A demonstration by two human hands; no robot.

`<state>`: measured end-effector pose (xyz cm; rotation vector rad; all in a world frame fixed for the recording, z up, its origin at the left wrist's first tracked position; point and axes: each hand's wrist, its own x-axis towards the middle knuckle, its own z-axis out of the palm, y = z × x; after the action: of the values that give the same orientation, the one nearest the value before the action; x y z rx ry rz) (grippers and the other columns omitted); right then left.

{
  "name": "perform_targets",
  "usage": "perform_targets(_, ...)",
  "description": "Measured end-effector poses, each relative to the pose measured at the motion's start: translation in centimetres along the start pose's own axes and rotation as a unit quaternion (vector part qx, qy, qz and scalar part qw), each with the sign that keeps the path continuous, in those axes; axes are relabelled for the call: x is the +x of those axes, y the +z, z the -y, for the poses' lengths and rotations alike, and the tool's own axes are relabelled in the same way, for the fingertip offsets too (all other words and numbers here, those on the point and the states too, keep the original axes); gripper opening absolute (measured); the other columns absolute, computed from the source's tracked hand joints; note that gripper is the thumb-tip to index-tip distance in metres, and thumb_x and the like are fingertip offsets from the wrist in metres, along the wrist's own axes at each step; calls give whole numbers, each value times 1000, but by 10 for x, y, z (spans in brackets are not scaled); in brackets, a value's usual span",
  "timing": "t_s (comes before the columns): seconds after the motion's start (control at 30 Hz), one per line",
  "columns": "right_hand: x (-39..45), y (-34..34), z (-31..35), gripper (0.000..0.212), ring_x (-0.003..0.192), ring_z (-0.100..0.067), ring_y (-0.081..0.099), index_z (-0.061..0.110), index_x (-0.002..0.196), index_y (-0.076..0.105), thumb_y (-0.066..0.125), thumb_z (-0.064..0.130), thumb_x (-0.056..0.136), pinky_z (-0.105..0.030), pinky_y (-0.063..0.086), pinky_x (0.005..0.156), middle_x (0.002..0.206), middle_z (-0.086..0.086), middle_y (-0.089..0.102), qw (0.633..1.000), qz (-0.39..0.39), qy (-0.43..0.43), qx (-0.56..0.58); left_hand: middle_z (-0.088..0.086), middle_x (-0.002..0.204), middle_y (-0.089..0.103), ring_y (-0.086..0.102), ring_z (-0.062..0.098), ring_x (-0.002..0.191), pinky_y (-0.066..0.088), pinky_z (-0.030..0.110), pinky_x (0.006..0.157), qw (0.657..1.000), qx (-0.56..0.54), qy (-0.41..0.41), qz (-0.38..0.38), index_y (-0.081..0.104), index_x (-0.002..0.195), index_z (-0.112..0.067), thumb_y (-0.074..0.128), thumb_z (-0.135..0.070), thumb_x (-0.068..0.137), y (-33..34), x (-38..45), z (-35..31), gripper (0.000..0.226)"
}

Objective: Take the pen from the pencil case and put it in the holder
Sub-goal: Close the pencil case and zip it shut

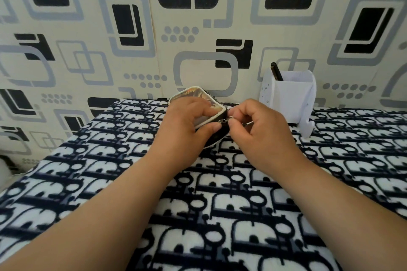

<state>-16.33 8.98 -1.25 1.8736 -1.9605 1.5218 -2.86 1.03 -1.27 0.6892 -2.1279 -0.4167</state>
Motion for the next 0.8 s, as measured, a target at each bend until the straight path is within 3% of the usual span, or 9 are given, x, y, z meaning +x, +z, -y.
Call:
perform_targets(0.07,0,0,0,12,63,-7,56,23,71,51,57,19,80,-25,46,60,88,-1,67,1000,1,-3,0,-12,105,58,47,8,108,22,1,89,999,-22,-26,-5,56,81,-41,70,-20,76,0,-1,0,26)
perform_targets(0.17,1,1,1,10,68,-10,58,22,73,52,57,19,80,-28,49,61,87,0,67,1000,-7,-4,-4,-12,106,60,49,11,112,30,13,95,996,-69,-46,-26,51,72,-48,70,-17,76,1,-1,-2,37)
perform_targets(0.27,2,1,0,9,63,-6,55,23,74,52,57,18,80,-24,48,59,85,2,66,1000,-21,0,-12,-20,102,59,49,15,114,32,28,100,993,-100,-48,-36,54,70,-45,70,-13,75,1,-2,-3,36)
perform_targets(0.5,4,-2,-6,6,58,-2,49,16,74,55,57,16,80,-13,40,51,71,5,62,999,-49,9,-9,-25,103,57,51,16,114,35,39,103,987,-142,-71,-35,57,68,-41,69,-12,76,2,-3,0,32)
perform_targets(0.8,5,-3,-9,7,65,-8,51,16,73,55,56,19,80,-18,40,52,66,8,57,997,-64,24,-35,-16,112,60,50,17,118,35,50,104,976,-201,-77,19,61,69,-37,68,-9,77,-1,-3,4,31)
